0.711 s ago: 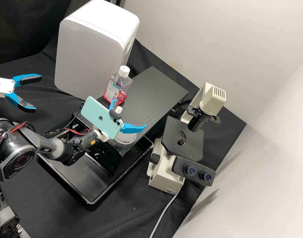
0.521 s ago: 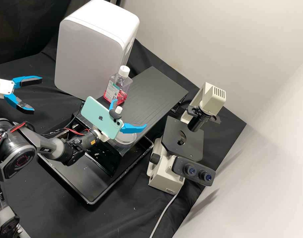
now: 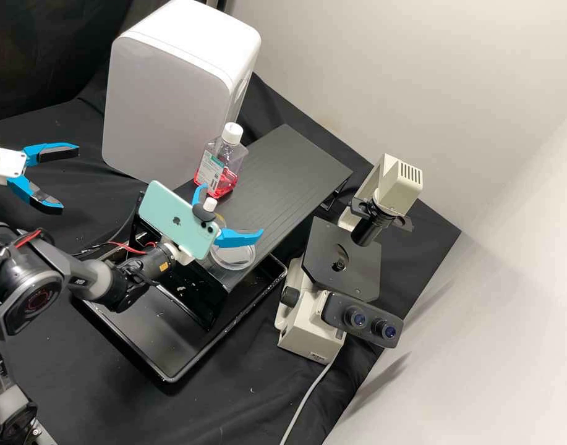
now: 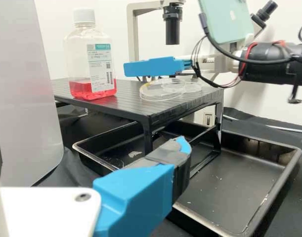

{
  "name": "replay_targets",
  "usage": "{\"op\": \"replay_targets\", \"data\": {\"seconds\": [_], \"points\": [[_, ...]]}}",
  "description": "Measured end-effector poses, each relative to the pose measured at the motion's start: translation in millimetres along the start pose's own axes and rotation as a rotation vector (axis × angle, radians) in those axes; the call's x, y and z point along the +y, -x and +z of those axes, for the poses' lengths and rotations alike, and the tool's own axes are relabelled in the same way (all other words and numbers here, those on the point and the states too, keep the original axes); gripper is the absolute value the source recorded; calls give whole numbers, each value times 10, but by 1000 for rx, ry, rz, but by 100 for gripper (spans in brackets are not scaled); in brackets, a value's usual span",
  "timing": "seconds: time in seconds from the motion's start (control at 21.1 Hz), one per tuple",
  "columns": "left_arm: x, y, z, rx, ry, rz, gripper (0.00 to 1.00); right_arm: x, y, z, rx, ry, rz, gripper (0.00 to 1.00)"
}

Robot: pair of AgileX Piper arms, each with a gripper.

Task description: Place the lid on the petri dish

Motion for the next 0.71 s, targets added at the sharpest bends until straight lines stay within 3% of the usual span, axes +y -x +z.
{"op": "replay_targets", "data": {"seconds": [0.19, 0.38, 0.47, 0.62, 0.71], "points": [[0, 0, 0, 0, 0, 0, 100, -45, 120, -106, 59, 22, 16, 100], [0, 0, 0, 0, 0, 0, 100, -181, 183, -163, 87, 54, -28, 100], [0, 0, 0, 0, 0, 0, 100, -238, 194, -151, 87, 72, -43, 100], [0, 0, 0, 0, 0, 0, 100, -341, 215, -71, 54, 80, -76, 100], [0, 0, 0, 0, 0, 0, 100, -371, 212, -42, 54, 105, -68, 100]]}}
